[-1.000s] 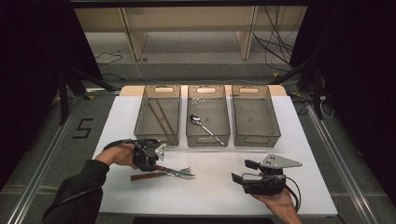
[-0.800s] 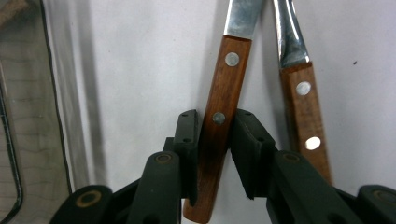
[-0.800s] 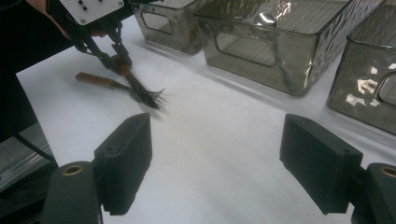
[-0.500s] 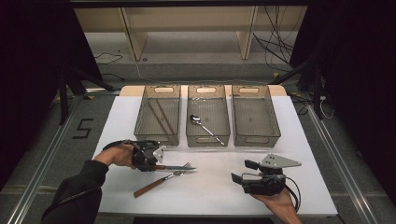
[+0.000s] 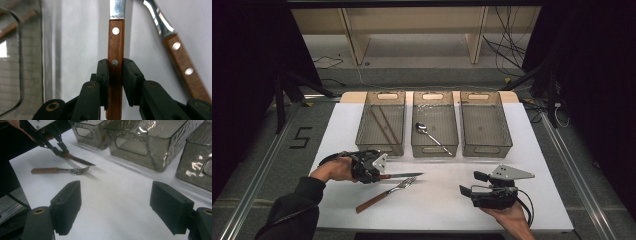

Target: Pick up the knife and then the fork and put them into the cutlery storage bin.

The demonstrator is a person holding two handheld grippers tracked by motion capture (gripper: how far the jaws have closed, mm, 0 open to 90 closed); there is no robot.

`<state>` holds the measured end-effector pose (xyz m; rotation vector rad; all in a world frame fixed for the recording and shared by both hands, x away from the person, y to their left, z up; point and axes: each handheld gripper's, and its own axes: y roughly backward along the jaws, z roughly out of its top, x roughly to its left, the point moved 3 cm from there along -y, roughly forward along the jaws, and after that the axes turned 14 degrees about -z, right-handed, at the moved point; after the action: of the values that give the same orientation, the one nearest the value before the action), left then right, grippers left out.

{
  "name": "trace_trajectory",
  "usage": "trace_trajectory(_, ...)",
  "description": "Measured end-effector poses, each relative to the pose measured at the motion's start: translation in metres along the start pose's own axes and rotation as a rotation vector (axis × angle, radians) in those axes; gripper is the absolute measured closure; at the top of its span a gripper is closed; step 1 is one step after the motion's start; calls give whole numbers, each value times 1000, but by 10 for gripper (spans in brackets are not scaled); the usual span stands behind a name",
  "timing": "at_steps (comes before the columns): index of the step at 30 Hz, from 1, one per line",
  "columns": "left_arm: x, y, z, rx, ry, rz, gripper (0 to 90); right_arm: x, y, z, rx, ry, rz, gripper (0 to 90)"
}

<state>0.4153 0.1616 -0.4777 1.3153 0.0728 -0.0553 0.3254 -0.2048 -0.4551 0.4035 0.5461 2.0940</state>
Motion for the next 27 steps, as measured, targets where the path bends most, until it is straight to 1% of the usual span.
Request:
trace_trajectory(1,-1,3,2,-20,19,7,755,0,0,0,-1,-1,-1,257)
trace_trajectory(3,-3,7,6,-34,37,20,755,-1,1,1,-5,-3,-2,256)
trace_trajectory(5,-5,12,10,-60,56,28,755,-1,2,1,-11,-5,-4,256)
trace_trajectory(6,-5,13,12,-73,70,36,755,-1,2,1,-11,-8,-4,256)
trace_trajectory(7,-5,17,16,-91,91,39,755,-1,2,1,-12,-9,-5,255)
trace_trajectory(8,-6,19,18,-98,96,45,755,-1,2,1,-12,-9,-5,255)
trace_trajectory(10,-6,24,24,-131,131,56,755,-1,2,1,-13,-6,-6,255)
trace_trajectory(12,-7,28,31,-175,171,71,755,-1,2,1,-14,-10,-6,255)
trace_trajectory(15,-6,34,41,-227,203,82,754,-1,3,1,-17,-11,-11,255)
trace_trajectory(17,-4,39,49,-279,237,88,755,-1,4,1,-24,-13,-13,254)
trace_trajectory(18,-4,41,52,-292,241,90,755,-1,5,1,-29,-13,-13,254)
trace_trajectory(21,1,48,65,-363,282,103,754,-1,6,2,-41,-17,-17,251)
trace_trajectory(23,6,52,74,-399,303,112,754,-1,6,2,-49,-19,-19,251)
trace_trajectory(27,14,56,91,-446,333,122,754,-1,7,2,-64,-16,-32,249)
